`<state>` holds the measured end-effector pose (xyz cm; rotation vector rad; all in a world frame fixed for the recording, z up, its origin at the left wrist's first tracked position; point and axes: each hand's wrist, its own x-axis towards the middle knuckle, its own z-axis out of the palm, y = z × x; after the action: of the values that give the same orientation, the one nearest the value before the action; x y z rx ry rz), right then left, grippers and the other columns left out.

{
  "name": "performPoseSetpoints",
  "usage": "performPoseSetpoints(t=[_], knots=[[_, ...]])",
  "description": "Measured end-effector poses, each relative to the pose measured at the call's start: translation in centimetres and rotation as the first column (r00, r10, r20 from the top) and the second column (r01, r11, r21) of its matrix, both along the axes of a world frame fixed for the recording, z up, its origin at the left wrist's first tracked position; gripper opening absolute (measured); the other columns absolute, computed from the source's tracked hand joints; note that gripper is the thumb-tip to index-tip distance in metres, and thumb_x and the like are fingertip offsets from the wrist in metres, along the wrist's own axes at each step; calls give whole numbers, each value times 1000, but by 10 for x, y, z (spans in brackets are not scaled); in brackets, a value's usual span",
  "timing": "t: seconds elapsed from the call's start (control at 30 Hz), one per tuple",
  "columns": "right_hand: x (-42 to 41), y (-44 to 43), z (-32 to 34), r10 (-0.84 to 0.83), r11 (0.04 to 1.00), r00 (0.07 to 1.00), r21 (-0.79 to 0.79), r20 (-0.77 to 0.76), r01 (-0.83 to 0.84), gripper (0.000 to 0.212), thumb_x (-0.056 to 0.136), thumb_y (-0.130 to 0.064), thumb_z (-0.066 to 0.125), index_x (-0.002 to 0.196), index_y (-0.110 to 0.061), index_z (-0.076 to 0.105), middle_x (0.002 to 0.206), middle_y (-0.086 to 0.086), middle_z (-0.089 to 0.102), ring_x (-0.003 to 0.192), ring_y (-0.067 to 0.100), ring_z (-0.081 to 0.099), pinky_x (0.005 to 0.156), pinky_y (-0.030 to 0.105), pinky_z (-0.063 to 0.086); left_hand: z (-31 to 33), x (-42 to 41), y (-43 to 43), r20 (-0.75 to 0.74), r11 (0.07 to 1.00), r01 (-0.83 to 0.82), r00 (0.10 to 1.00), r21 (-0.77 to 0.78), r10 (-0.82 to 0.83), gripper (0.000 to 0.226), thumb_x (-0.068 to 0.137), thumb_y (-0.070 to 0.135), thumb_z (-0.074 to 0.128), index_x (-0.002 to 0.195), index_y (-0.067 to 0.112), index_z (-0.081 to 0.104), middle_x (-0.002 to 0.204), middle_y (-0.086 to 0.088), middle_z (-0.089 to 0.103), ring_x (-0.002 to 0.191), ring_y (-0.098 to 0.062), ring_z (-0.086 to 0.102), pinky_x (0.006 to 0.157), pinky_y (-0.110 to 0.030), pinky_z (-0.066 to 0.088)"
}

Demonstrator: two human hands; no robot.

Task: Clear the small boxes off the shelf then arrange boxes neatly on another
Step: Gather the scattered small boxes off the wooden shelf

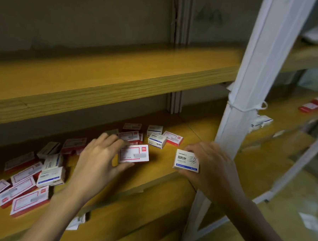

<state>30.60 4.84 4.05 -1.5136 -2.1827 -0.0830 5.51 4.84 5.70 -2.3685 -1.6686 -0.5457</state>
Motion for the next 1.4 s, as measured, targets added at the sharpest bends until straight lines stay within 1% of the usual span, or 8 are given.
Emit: performPoseSetpoints(t=[0.1, 0.23, 0.43, 0.53, 0.63, 0.73, 1.07, 1.4], knots=[[30, -16, 2, -59, 998, 998, 6, -27, 59, 56, 57, -39, 81, 105, -20, 58, 93, -1, 61, 81, 12, 49, 63, 23, 39, 7, 29, -6, -3, 998, 62, 998, -10, -62, 44, 70, 45, 67, 103, 15, 62, 94, -3, 64, 84, -24, 56, 62, -33, 44], [78, -30, 2, -117, 993, 993, -3, -33, 116, 55, 60, -41, 80, 105, -18, 58, 97, 0, 61, 86, 16, 53, 67, 26, 45, 13, 76, -13, 24, 990, 142, 990, -27, -141, 47, 72, 50, 57, 105, 17, 61, 98, 0, 63, 87, -21, 55, 64, -31, 43], [168, -44, 0, -194, 981, 981, 4, -7, 194, 51, 61, -43, 77, 104, -21, 59, 96, -2, 60, 87, 15, 53, 70, 25, 38, 12, 158, -23, 77, 980, 199, 977, -19, -197, 39, 74, 50, 65, 101, 21, 62, 97, 5, 64, 87, -17, 56, 66, -28, 42], [223, -46, 4, -213, 977, 977, 19, 3, 213, 51, 57, -43, 80, 99, -20, 61, 91, -3, 62, 81, 14, 53, 65, 24, 38, 6, 207, -32, 127, 984, 177, 977, -29, -172, 38, 70, 47, 65, 99, 23, 63, 95, 7, 64, 89, -16, 57, 71, -29, 46], [273, -44, 5, -190, 981, 982, 26, 3, 190, 50, 59, -42, 79, 101, -22, 60, 91, -5, 61, 82, 10, 48, 65, 24, 37, 2, 254, -37, 152, 988, 145, 979, -47, -136, 42, 65, 48, 60, 98, 22, 64, 92, 8, 65, 85, -13, 56, 63, -15, 39], [321, -38, 3, -158, 987, 987, 16, 21, 157, 50, 63, -43, 76, 105, -22, 59, 94, -5, 59, 84, 10, 46, 67, 24, 38, -1, 299, -34, 173, 994, 106, 980, -37, -99, 42, 62, 41, 72, 97, 19, 64, 91, 4, 66, 84, -12, 54, 61, -10, 32], [416, 6, -5, -106, 994, 994, -21, 5, 106, 48, 66, -43, 73, 107, -25, 56, 93, -8, 56, 83, 8, 43, 66, 20, 34, -1, 394, 13, 111, 998, 49, 993, -25, -46, 44, 64, 38, 77, 99, 14, 66, 91, -1, 66, 82, -17, 55, 57, -14, 30], [458, 131, -14, 16, 996, 1000, -84, 12, -15, 52, 74, -52, 62, 120, -33, 48, 105, -16, 52, 89, 0, 32, 71, 20, 28, -3, 434, 102, 99, 997, -82, 992, -4, 82, 46, 62, 37, 78, 98, 12, 66, 88, -3, 66, 80, -19, 56, 54, -18, 33]])
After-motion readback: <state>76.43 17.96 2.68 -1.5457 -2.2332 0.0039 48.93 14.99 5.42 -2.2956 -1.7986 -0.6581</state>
